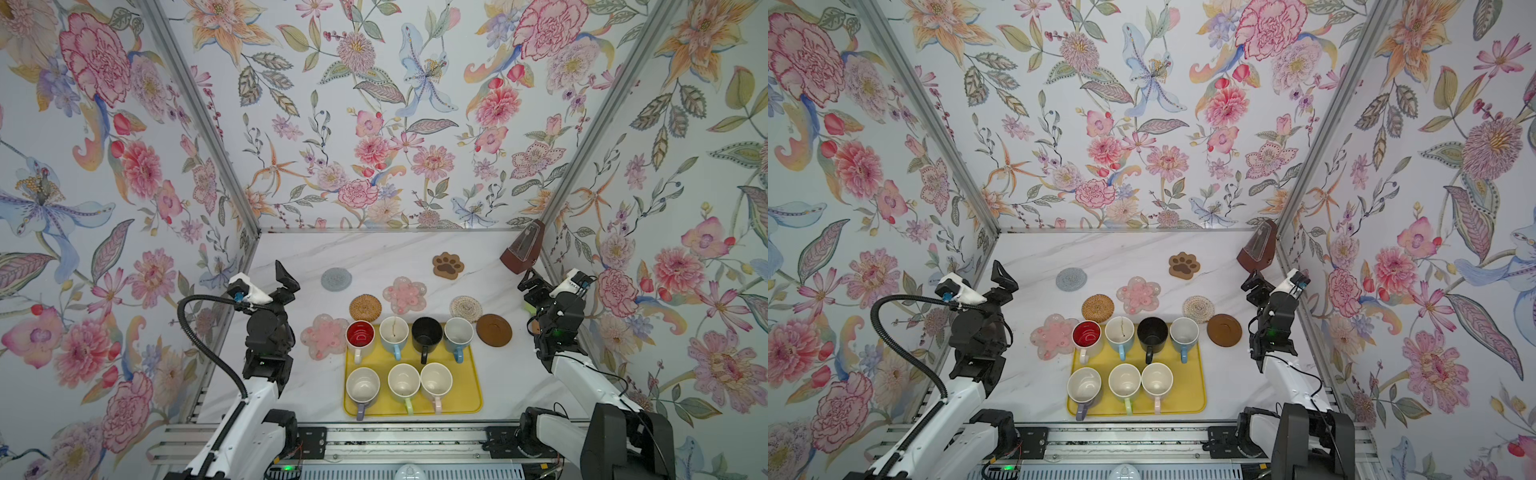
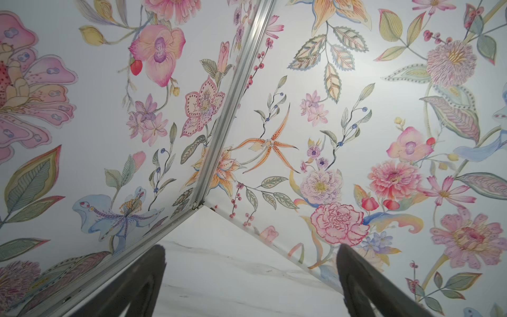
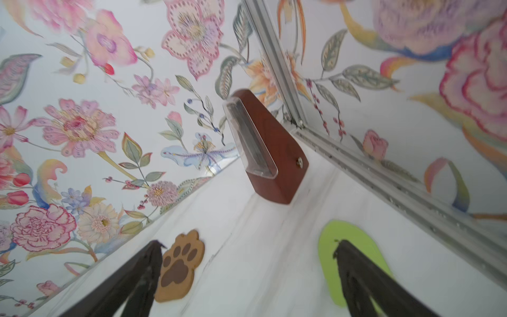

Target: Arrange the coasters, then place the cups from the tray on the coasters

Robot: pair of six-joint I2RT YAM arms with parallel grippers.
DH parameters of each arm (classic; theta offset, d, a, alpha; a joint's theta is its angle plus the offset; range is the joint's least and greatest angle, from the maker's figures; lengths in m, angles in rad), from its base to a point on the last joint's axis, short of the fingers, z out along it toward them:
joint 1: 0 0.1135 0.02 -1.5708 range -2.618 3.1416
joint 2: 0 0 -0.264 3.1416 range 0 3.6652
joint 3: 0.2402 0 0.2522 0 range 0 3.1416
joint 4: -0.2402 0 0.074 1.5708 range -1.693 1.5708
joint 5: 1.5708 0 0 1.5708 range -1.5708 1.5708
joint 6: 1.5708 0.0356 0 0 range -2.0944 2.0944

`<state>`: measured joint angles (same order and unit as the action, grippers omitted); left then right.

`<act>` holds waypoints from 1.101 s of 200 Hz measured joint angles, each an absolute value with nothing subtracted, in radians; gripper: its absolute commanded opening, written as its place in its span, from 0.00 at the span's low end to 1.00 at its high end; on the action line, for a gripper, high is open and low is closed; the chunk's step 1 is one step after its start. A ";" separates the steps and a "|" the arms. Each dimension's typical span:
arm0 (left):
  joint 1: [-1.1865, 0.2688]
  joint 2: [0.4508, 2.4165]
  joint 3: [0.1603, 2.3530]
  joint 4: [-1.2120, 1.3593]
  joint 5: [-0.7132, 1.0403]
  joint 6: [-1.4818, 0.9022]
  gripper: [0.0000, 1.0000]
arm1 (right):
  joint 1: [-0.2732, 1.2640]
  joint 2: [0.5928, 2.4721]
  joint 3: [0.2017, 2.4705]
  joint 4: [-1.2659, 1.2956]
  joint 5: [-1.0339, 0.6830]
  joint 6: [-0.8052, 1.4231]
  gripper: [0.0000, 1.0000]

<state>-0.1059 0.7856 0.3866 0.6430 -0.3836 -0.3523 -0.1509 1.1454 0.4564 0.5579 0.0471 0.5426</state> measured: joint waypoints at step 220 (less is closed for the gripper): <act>-0.091 0.617 0.405 -0.068 -0.216 -0.549 0.99 | 0.200 2.147 1.621 -0.382 0.046 0.264 0.99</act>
<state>-0.0906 0.6167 0.4046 -0.0681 -0.2161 -0.5488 0.2001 2.1471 1.6215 -0.3824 0.0456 0.2638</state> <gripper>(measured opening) 0.989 0.992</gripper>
